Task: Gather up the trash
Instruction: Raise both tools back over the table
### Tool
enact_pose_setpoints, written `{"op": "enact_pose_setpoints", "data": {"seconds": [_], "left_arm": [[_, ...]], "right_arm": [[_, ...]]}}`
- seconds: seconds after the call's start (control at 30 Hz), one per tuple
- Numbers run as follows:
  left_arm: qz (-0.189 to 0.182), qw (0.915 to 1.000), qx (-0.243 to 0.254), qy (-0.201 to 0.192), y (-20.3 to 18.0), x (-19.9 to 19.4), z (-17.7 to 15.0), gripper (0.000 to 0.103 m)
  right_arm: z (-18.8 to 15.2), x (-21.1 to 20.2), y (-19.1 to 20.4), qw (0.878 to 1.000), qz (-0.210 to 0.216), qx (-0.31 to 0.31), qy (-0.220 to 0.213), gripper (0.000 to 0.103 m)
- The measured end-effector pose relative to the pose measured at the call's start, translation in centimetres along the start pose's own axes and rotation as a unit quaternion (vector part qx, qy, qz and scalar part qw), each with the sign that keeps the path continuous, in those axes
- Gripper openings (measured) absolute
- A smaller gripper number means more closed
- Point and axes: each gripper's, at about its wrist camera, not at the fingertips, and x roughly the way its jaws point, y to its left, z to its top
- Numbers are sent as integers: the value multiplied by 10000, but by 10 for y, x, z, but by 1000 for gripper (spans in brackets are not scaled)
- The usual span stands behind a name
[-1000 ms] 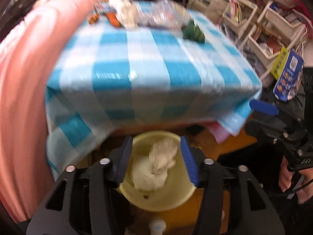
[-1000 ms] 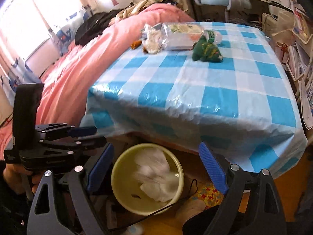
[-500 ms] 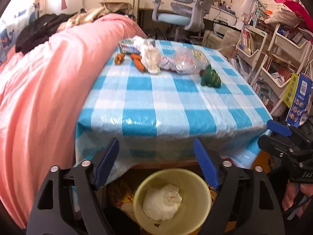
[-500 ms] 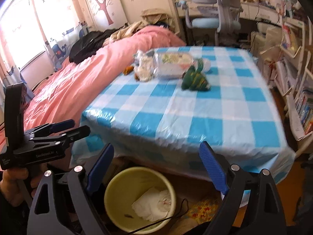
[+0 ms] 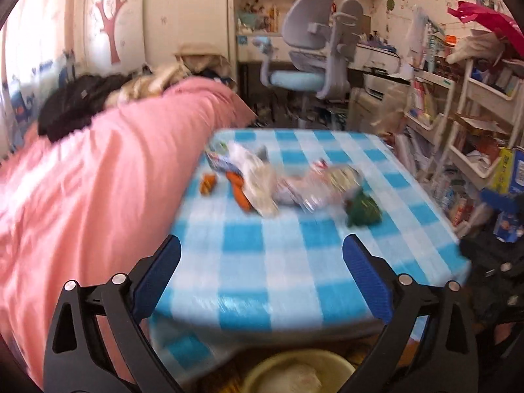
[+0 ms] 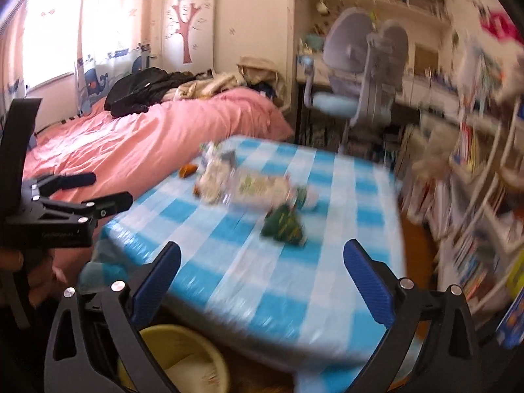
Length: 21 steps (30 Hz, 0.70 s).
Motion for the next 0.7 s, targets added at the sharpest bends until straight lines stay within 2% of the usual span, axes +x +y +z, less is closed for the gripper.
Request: {"op": "enact_pose_setpoints", "data": {"seconds": [0.1,0.23,0.4,0.57,0.7], "left_arm": [[117,9997,-201,31,9,20,15,95],[124,9981,-597,75,21,45,29,95],[94,9982,-575,114,13,62,47,95],[-210,9971,-723,-58,5,53,58,95],[-232,9986,-473,-44,-6,54,61,96]], "right_arm": [[5,13,-16,9998,-159,84,-58,95],[1,41,-41,9948,-57,938,387,95],[3,44,-40,9949,-146,914,408,95],[5,50,-45,9934,-191,1035,466,95],[6,52,-51,9925,-254,1094,482,95]]}}
